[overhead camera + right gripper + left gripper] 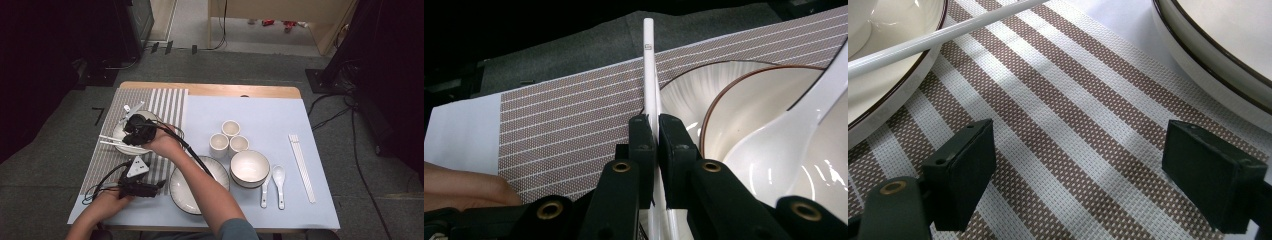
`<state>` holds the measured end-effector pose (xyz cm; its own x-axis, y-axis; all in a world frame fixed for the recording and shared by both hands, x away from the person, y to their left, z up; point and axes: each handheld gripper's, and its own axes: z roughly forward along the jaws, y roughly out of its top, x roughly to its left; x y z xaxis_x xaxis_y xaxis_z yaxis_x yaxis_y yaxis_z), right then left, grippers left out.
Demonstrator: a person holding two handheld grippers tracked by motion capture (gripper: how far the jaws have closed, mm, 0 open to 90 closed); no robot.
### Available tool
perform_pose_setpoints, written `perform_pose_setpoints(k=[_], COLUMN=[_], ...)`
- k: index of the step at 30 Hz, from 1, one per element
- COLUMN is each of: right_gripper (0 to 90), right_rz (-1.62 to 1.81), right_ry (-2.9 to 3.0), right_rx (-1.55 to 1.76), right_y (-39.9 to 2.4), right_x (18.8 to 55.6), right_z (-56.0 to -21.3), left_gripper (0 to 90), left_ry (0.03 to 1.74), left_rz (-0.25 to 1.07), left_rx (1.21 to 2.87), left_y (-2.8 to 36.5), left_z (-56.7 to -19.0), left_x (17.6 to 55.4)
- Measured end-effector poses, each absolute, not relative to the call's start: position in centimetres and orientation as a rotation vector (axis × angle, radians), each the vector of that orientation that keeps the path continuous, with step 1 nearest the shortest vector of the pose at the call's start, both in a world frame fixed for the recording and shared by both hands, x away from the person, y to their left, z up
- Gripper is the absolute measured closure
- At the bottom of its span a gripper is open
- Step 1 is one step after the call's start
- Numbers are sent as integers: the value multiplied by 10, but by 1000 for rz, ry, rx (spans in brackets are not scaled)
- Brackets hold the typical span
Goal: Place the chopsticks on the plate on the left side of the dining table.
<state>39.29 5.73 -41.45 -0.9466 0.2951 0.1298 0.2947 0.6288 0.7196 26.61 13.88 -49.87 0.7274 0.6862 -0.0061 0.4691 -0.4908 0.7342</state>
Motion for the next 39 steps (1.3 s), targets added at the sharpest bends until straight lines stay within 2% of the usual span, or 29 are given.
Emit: perform_pose_setpoints(k=[39], right_gripper=[855], right_rz=[1237], right_ry=[2858], right_rx=[518], right_y=[70], right_x=[395], right_z=[-436], left_gripper=[145], left_ry=[870], left_rz=[373], left_rx=[2180], left_y=[139], left_z=[-499], left_x=[266])
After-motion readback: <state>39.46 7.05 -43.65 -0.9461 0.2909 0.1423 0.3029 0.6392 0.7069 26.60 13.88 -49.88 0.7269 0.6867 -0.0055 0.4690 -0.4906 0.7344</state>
